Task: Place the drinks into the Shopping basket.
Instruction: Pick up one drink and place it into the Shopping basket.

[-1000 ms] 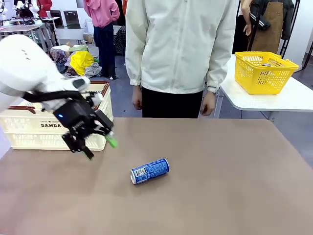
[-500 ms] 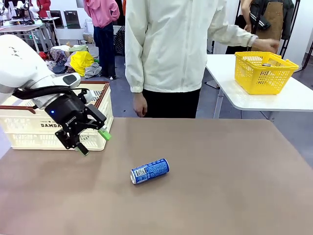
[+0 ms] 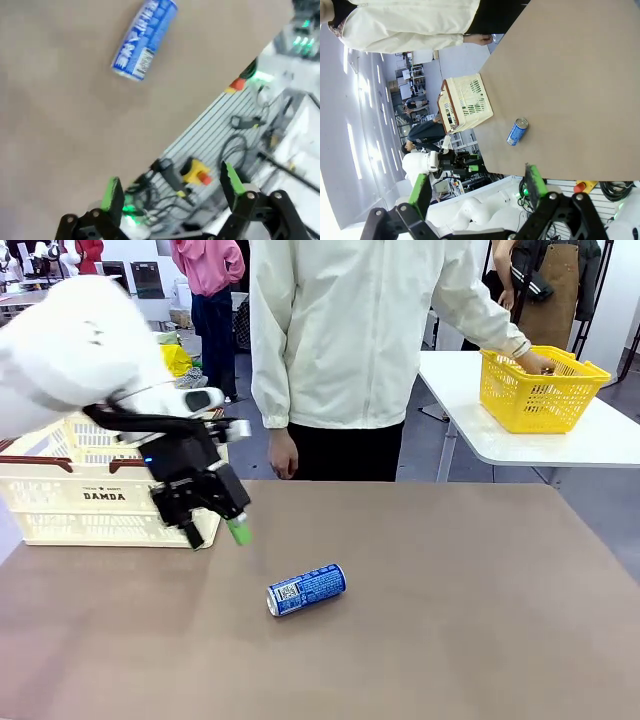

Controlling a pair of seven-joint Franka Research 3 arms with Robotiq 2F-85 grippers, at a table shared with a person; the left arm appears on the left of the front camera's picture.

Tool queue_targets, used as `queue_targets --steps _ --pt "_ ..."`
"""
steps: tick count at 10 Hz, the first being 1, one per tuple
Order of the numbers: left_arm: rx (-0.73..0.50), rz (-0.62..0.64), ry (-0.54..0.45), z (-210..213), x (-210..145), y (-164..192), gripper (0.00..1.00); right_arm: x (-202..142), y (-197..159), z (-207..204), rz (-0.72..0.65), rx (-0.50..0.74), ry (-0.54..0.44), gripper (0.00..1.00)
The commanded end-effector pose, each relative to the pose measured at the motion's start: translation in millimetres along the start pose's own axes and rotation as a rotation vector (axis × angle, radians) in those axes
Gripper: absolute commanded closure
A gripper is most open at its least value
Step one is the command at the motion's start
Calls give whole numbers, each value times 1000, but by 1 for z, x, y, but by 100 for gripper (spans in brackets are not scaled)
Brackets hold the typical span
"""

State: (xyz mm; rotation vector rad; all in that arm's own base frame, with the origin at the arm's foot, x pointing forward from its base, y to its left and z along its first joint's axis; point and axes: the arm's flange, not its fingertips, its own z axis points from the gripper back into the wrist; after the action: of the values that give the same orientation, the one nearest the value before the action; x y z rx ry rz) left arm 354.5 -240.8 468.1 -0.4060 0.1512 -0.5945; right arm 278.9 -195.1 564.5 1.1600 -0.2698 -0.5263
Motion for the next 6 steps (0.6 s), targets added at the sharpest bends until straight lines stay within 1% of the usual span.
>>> queue_targets --steps 1,2,3,4,5,6 --pt "224 -560 -41 -14 31 -8 0 1 4 2 -11 8 2 0" --pt "316 -704 -153 -26 33 -23 0 1 4 2 -11 8 2 0" --pt "445 -855 -304 -39 26 -40 0 1 4 2 -11 8 2 0" --pt "482 -938 -421 -46 19 -46 0 1 4 2 -11 8 2 0" --pt "477 -955 -517 -45 18 -45 0 1 4 2 -11 8 2 0" --pt "357 -567 -73 -35 39 -60 0 1 4 2 -11 8 2 0"
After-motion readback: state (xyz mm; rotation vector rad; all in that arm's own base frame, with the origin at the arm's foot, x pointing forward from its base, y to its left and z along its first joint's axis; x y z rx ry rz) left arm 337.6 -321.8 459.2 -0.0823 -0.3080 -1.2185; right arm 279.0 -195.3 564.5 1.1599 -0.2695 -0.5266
